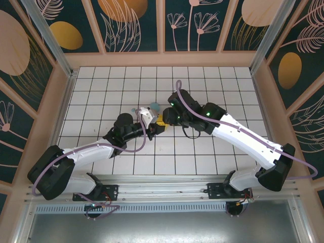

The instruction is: Insert wireless bluetooth earbuds into charging case

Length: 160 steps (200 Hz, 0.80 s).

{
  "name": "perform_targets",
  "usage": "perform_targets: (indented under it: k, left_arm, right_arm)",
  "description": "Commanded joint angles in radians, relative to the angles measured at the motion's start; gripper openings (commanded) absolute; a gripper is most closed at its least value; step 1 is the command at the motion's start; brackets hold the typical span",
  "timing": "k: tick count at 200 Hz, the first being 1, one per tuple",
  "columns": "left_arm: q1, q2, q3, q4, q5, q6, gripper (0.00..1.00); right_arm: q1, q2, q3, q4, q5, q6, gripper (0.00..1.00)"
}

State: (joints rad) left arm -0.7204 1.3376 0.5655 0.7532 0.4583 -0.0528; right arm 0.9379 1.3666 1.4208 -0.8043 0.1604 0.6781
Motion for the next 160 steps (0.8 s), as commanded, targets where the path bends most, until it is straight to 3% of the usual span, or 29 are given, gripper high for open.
perform_targets:
  k: [1,54,97,160]
  left_arm:
    - [-0.004,-0.034,-0.018,-0.003,-0.012,0.023,0.06]
    - [-0.004,-0.065,-0.027,-0.035,0.002,0.037,0.06]
    - [-0.005,-0.093,-0.019,-0.083,0.019,0.072,0.06]
    - [-0.005,-0.116,0.014,-0.165,0.058,0.138,0.06]
  right_arm:
    - [0.004,-0.039,0.050,0.020,0.010,-0.032,0.39]
    - [-0.026,-0.056,0.091,0.057,-0.051,-0.066,0.39]
    - [-0.117,-0.069,0.057,0.087,-0.111,-0.079,0.39]
    - [-0.182,-0.046,-0.019,0.169,-0.229,-0.101,0.25]
